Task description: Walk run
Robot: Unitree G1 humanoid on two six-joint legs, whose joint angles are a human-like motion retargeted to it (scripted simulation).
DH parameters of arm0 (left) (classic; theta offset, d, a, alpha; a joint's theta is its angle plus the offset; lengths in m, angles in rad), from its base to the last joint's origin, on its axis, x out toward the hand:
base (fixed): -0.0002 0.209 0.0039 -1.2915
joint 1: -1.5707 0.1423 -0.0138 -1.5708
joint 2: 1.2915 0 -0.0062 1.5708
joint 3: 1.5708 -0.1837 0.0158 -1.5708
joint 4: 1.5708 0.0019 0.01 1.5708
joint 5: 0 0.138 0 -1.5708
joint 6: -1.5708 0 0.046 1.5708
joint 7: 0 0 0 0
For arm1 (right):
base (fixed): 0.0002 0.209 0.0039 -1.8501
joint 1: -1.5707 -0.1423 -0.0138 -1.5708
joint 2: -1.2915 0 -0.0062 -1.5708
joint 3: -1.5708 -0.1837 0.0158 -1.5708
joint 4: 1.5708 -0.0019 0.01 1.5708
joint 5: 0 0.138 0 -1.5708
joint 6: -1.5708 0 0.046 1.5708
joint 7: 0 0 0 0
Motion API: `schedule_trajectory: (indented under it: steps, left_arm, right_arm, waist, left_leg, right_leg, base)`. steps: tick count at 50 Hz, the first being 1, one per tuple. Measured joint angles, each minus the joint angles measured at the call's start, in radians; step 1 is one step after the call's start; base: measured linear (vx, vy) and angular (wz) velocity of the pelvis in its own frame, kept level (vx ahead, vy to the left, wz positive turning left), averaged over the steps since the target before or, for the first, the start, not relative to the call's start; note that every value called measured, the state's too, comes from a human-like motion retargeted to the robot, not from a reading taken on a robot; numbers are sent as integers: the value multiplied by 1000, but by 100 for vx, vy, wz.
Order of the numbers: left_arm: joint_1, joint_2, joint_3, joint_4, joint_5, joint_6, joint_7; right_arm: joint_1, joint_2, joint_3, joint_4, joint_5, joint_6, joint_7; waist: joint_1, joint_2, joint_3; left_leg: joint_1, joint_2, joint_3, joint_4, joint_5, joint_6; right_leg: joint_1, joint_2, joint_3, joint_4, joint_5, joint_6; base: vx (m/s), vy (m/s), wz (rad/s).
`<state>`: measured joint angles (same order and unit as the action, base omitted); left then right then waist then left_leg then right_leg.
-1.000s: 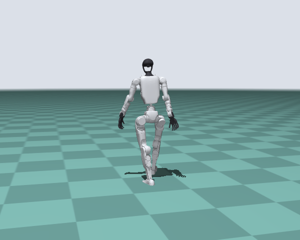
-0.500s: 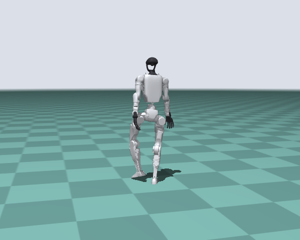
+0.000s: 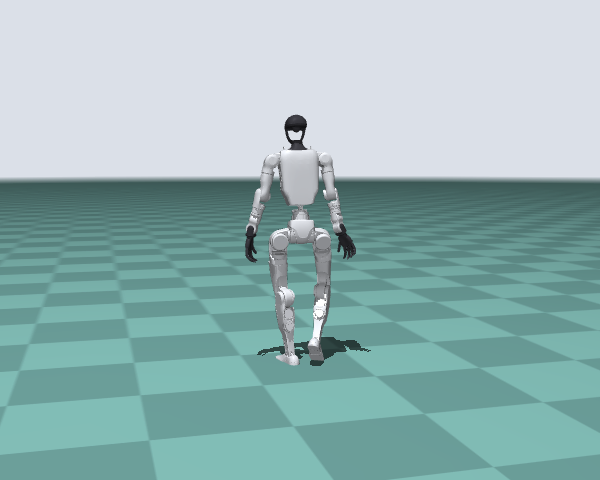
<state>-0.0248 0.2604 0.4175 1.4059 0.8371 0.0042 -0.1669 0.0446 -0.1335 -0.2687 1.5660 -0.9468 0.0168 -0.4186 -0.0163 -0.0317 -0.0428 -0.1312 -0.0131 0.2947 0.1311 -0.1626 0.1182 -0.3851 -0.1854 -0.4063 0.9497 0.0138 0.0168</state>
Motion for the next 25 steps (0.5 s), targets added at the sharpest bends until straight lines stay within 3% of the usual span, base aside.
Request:
schedule_trajectory:
  steps: [4,8,10,12,14,16,18,20,23,25]
  left_arm:
    - [-90,39,-36,-86,-32,-54,-42]
    - [-162,66,-80,-199,-75,-110,-69]
    - [-169,65,-113,-252,-100,-139,-63]
    - [-144,43,-124,-285,-117,-164,-27]
    - [-88,19,-97,-301,-113,-175,-2]
    - [-8,-17,-42,-311,-63,-167,-10]
    - [72,-62,-18,-303,-7,-150,-28]
    - [131,-85,-11,-269,48,-127,-70]
    - [171,-63,-24,-186,113,-93,-144]
    - [199,-69,-6,-133,149,-73,-127]
  right_arm:
    - [75,14,-76,-20,174,-21,112]
    - [130,26,-176,-49,220,-67,201]
    - [149,11,-194,-37,220,-78,201]
    - [149,-15,-203,-15,185,-47,181]
    - [137,-32,-192,0,128,-3,163]
    - [124,-29,-193,-2,81,37,158]
    - [122,-13,-209,-24,83,34,139]
    - [134,4,-184,-60,131,-28,127]
    - [119,47,-135,-98,179,-51,88]
    - [80,73,-105,-86,182,-26,7]
  waist:
    - [-105,2,-14]
    - [-133,-10,-29]
    - [-125,-18,-38]
    - [-112,-15,-53]
    - [-128,-25,-71]
    - [-157,-23,-76]
    - [-157,-45,-82]
    - [-125,-100,-82]
    - [-106,-115,-70]
    - [-65,-98,-61]
  left_leg:
    - [76,-44,-77,-38,-49,-6]
    - [167,-69,-124,-73,-109,-30]
    - [218,-71,-141,-70,-125,-64]
    - [255,-70,-149,-46,-85,-114]
    - [288,-89,-155,-2,37,-162]
    - [293,-84,-135,99,259,-185]
    - [254,-46,-5,285,470,-155]
    - [201,-20,130,502,552,-105]
    - [33,105,159,798,335,-82]
    - [-102,119,97,870,269,-170]
  right_leg:
    - [-155,-64,-87,-353,-126,-60]
    - [-281,-27,11,-728,-165,-86]
    - [-317,-33,8,-742,-182,-72]
    - [-325,-36,34,-650,-160,-113]
    - [-299,-40,25,-590,-89,-136]
    - [-264,-53,40,-519,-87,-145]
    - [-189,-95,56,-485,-152,-136]
    - [-80,-116,68,-517,-201,-128]
    - [86,-88,-6,-607,-223,-104]
    - [194,-13,-27,-715,-207,-90]
  base:
    - [100,-7,120]
    - [99,-19,71]
    - [109,-23,36]
    - [121,-22,12]
    - [135,-28,-14]
    - [123,-19,24]
    - [153,-24,36]
    - [124,-27,-2]
    - [100,-24,29]
    - [96,-19,-44]
